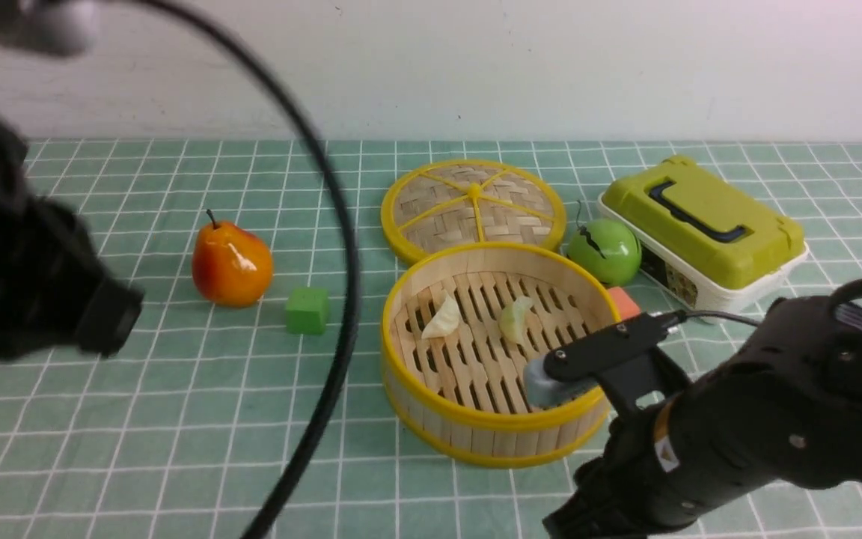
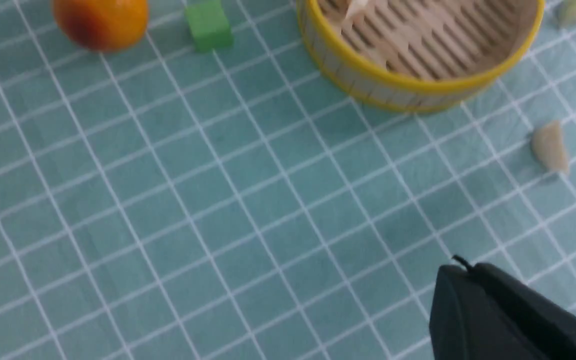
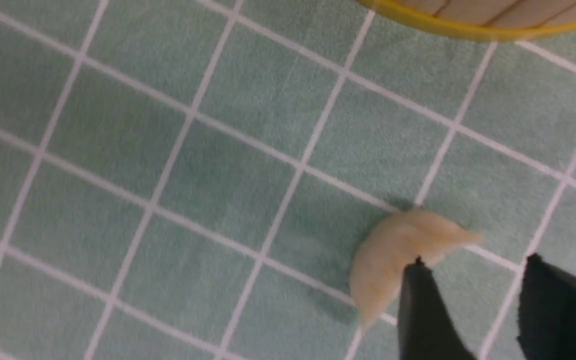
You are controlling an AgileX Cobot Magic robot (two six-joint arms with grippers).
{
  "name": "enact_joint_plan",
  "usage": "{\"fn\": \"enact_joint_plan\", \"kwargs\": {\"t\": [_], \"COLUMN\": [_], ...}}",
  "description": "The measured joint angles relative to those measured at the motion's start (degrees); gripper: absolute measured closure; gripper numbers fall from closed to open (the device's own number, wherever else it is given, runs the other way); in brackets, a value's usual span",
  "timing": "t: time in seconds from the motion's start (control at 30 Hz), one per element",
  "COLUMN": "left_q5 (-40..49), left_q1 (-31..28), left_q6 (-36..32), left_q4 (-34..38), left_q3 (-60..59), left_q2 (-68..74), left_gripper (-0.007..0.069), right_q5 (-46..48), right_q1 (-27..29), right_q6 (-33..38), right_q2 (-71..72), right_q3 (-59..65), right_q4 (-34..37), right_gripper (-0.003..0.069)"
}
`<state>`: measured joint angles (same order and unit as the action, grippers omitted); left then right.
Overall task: Put the dumplings into the steamer on the table with the blue tablecloth.
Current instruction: 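Reach for and grasp a dumpling lying on the table beside the steamer, then place the dumpling in the bamboo steamer basket with the right gripper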
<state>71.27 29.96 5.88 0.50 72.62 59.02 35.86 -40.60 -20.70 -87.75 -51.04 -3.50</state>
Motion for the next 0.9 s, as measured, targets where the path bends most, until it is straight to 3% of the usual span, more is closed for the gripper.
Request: {"fn": "enact_joint_plan", "kwargs": {"t": [0.03, 0.07, 0.17, 0.3, 0.43, 0.53, 0.6, 0.73, 0.9], "left_q5": [0.0, 0.0, 0.0, 0.0, 0.0, 0.0, 0.0, 0.0, -0.1], "left_q1": [0.0, 0.0, 0.0, 0.0, 0.0, 0.0, 0.0, 0.0, 0.0], "left_q6": [0.0, 0.0, 0.0, 0.0, 0.0, 0.0, 0.0, 0.0, 0.0], "left_q4": [0.0, 0.0, 0.0, 0.0, 0.0, 0.0, -0.1, -0.1, -0.1], "left_q3": [-6.0, -6.6, -14.9, -20.4, -23.3, -24.2, -24.2, -24.2, -24.2], "left_q2": [-4.4, -5.5, -13.8, -21.3, -26.5, -29.7, -30.8, -31.9, -31.9], "left_gripper": [0.0638, 0.0638, 0.0638, 0.0638, 0.0638, 0.0638, 0.0638, 0.0638, 0.0638], "right_q5": [-1.9, -2.1, -3.1, -2.9, -2.2, 0.6, 3.7, 12.9, 15.1], "right_q1": [0.0, 0.0, 0.0, 0.0, 0.0, -0.2, -0.7, -1.8, -1.6], "right_q6": [-2.1, -2.4, -5.8, -7.9, -8.3, -7.9, -6.3, 1.7, 7.2], "right_q2": [-2.2, -2.5, -6.7, -10.8, -11.7, -11.7, -11.0, -7.5, -8.8], "right_q3": [-0.1, -0.1, -0.3, -0.3, -1.3, -3.0, -4.9, -15.4, -29.0], "right_q4": [0.0, 0.0, 0.0, -0.2, -0.4, 0.0, 0.0, 0.0, -3.2], "right_gripper": [0.0253, 0.0242, 0.0086, 0.0051, 0.0154, 0.0382, 0.0488, 0.0468, 0.0468]}}
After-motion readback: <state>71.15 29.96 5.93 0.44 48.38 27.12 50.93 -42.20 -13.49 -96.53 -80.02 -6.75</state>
